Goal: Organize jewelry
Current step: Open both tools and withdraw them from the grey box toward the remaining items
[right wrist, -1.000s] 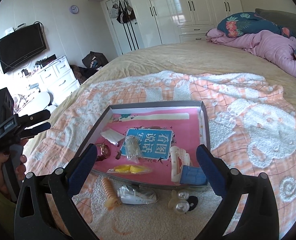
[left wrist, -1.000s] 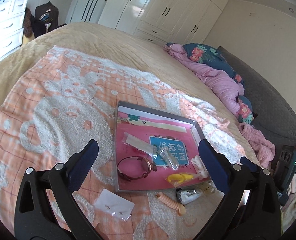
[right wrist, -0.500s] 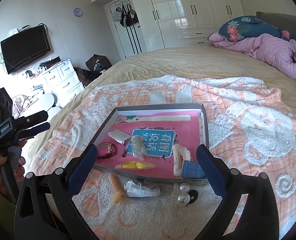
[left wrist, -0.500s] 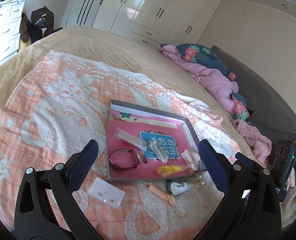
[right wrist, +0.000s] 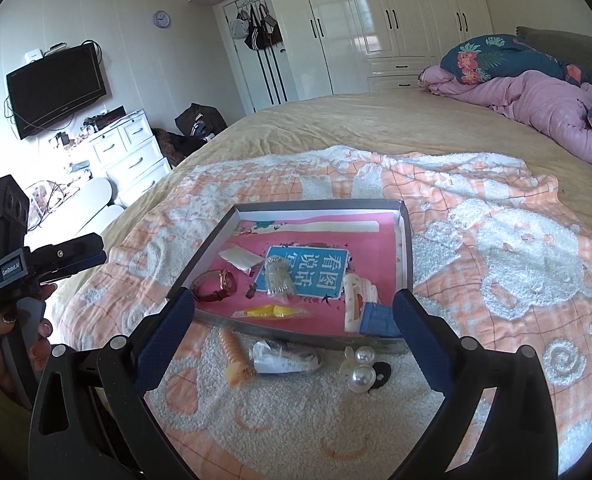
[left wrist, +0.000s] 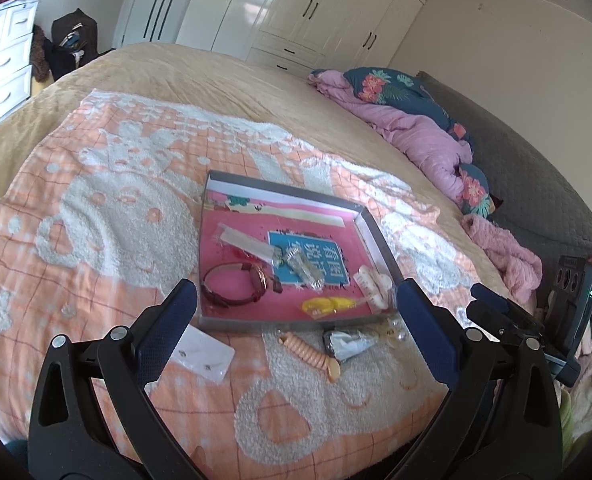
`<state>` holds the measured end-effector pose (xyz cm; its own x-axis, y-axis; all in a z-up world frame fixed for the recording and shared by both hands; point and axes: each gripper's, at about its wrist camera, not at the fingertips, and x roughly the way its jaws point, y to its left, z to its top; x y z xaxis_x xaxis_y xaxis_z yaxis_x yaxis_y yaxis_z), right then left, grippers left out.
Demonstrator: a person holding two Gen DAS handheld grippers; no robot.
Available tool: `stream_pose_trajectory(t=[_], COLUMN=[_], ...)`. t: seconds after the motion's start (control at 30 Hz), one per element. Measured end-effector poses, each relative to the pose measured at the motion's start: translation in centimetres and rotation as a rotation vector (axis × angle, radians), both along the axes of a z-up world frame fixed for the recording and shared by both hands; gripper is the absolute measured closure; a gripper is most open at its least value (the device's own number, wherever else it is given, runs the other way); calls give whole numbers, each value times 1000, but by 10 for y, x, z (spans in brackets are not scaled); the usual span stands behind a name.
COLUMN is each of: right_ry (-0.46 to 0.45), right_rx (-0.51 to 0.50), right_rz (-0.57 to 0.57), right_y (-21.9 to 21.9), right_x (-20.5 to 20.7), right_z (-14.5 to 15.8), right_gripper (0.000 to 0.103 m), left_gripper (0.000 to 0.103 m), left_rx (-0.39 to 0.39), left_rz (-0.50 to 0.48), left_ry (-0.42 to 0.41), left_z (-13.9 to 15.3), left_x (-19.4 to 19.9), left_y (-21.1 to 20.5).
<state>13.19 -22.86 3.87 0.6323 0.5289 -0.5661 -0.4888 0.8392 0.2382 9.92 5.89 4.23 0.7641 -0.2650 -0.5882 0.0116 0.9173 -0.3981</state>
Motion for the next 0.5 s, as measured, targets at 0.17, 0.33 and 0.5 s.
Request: stream_pose_trajectory(t=[0.17, 0.33, 0.5], right_ry=[7, 21, 45], right_rx=[-12, -20, -31], right_rz=[4, 11, 20], right_y=[-3, -5, -3], right_x=[-6, -13, -16], right_z=[-4, -10, -20], right_gripper=[4, 4, 4], left_gripper=[9, 9, 9], left_rx=[3, 11, 31], left_rz=[-4, 0, 2], left_ry=[20, 57, 94], left_z=[-7, -19, -31], left_x=[-5, -10, -15], left_y=[-1, 0, 1])
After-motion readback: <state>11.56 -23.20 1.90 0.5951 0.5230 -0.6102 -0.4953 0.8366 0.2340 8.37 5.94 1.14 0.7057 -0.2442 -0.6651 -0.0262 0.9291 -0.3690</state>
